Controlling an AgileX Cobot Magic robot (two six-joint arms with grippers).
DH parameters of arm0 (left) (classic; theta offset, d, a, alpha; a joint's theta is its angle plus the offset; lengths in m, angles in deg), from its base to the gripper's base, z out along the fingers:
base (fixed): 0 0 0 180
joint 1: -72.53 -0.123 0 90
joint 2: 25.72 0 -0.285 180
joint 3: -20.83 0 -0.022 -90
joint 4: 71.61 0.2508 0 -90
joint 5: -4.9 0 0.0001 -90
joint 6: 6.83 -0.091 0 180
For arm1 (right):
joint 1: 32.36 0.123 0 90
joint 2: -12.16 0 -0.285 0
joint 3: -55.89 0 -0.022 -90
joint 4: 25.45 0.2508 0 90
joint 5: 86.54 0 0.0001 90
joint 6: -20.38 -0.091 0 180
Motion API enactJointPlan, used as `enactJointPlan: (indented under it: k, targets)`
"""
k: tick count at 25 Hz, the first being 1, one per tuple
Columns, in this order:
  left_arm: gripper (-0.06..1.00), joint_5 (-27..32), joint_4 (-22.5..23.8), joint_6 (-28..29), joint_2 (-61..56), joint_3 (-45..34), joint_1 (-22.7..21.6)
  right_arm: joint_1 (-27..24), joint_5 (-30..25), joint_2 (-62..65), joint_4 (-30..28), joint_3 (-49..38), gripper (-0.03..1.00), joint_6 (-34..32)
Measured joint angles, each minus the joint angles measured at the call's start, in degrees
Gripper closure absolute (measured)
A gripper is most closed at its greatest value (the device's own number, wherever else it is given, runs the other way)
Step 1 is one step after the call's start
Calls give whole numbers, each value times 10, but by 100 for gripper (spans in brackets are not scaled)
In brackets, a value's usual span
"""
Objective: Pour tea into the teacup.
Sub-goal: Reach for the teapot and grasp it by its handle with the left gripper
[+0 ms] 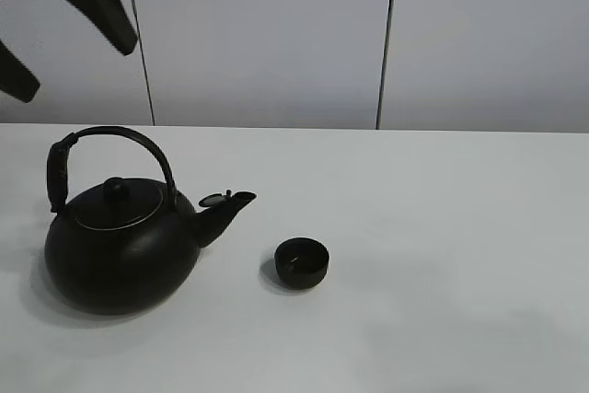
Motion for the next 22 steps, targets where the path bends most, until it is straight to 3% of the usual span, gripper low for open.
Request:
enactJointPlan:
  k: [4,8,10,14,18,22]
  targets:
    - [25,12,4,4,0,1,-29,0,0,0,0,0,36,0]
    - [25,-69,2,-23,-11,10,-43,0,0,0,0,0,36,0]
    - [26,-148,20,-36,-38,5,-42,0,0,0,0,0,36,0]
    - [30,-344,99,-76,-116,-53,-20,0,0,0,0,0,36,0]
    - [31,-535,149,-106,-176,-188,19,0,0,0,0,0,36,0]
    - [31,-743,150,-83,-201,-344,27,0,0,0,0,0,36,0]
